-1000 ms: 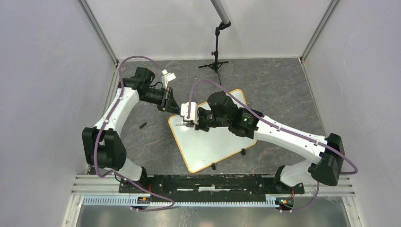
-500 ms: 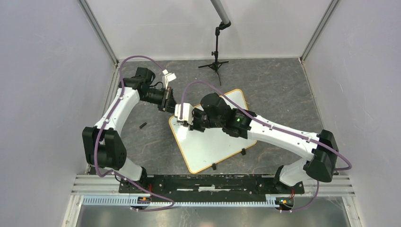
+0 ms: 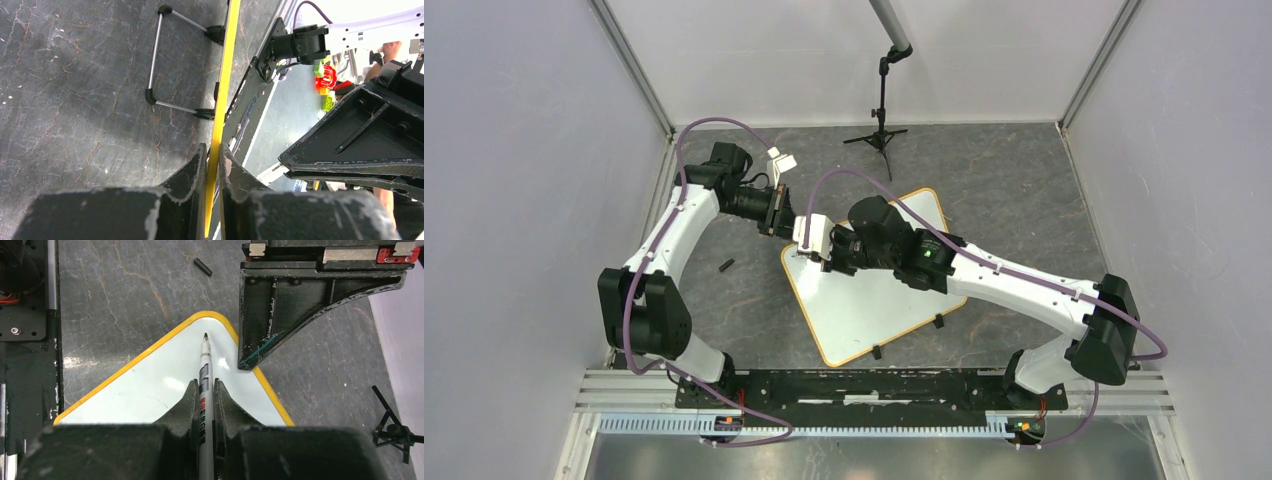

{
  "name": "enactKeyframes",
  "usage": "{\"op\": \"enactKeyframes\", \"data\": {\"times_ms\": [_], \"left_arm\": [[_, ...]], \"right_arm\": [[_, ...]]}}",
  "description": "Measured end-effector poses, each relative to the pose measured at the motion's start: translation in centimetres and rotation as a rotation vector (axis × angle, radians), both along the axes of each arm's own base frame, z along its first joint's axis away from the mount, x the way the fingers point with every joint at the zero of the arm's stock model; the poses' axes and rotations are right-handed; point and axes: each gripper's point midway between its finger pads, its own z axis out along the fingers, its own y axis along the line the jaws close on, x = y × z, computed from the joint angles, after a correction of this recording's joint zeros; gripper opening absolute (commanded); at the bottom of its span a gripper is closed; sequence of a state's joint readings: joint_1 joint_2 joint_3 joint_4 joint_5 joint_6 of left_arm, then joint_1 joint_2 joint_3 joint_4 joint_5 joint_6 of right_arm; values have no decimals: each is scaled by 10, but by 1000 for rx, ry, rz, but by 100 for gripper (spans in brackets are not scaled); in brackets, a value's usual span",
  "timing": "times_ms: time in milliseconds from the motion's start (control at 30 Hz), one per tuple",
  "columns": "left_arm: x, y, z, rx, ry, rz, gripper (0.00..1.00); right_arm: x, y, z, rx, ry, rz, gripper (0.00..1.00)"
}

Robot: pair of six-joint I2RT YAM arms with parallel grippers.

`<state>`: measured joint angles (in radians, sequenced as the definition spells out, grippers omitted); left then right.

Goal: Write a sentence on the whiteboard

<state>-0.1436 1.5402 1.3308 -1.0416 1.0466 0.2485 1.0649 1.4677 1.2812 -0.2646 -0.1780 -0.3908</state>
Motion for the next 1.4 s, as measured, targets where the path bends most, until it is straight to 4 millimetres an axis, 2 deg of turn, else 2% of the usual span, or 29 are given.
{"op": "enactKeyframes", "data": {"times_ms": [167, 367, 733, 1033, 1133, 1400], "left_arm": [[0, 0, 0, 0, 0, 0, 2], [1, 1, -2, 10, -3, 3, 2], [1, 1, -2, 14, -4, 4, 2], [1, 1, -2, 12, -3, 4, 2], [1, 1, -2, 12, -3, 2, 2], [0, 0, -2, 12, -3, 0, 2]], "right_arm": [[2, -1, -1, -4, -10, -4, 0], [0, -6, -21, -43, -1, -7, 0], [-20, -19, -43, -79, 45, 41, 0], [-30, -20, -47, -92, 61, 70, 0], [-29, -19, -42, -88, 58, 69, 0], [-16, -4, 4, 5, 0, 41, 0]]}}
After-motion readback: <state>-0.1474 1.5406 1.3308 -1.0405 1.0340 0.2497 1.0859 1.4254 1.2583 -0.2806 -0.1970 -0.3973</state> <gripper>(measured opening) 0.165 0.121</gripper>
